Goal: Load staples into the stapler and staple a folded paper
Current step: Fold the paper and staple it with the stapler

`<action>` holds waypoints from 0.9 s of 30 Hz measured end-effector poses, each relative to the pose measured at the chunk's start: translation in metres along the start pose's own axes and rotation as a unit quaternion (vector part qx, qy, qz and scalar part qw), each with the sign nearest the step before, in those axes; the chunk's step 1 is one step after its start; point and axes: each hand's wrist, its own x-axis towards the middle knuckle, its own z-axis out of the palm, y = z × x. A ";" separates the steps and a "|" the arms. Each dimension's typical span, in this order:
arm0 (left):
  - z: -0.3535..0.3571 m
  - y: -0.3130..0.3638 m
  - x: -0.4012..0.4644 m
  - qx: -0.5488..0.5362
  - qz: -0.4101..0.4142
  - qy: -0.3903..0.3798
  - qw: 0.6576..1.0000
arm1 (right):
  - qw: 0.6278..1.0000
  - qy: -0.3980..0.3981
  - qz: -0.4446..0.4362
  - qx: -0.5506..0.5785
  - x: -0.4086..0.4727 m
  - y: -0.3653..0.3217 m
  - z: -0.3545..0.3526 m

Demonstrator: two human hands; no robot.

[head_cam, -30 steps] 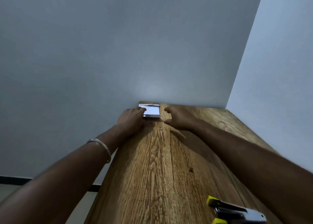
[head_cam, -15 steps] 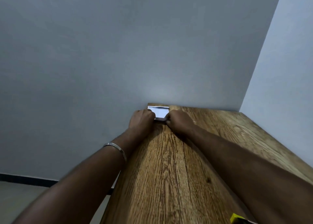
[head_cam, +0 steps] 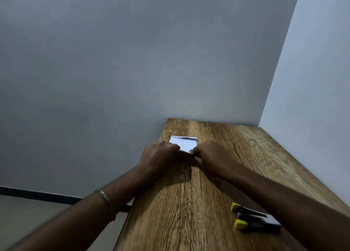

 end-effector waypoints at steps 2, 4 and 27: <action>-0.019 0.008 -0.017 0.008 0.004 0.001 1.000 | 0.999 0.032 -0.031 -0.028 -0.023 -0.012 -0.015; -0.044 0.019 -0.039 0.018 0.003 0.002 1.000 | 0.996 0.054 -0.052 -0.046 -0.049 -0.028 -0.033; -0.098 0.057 -0.150 -0.153 0.060 -0.072 0.984 | 0.991 -0.038 -0.109 0.074 -0.150 -0.087 -0.069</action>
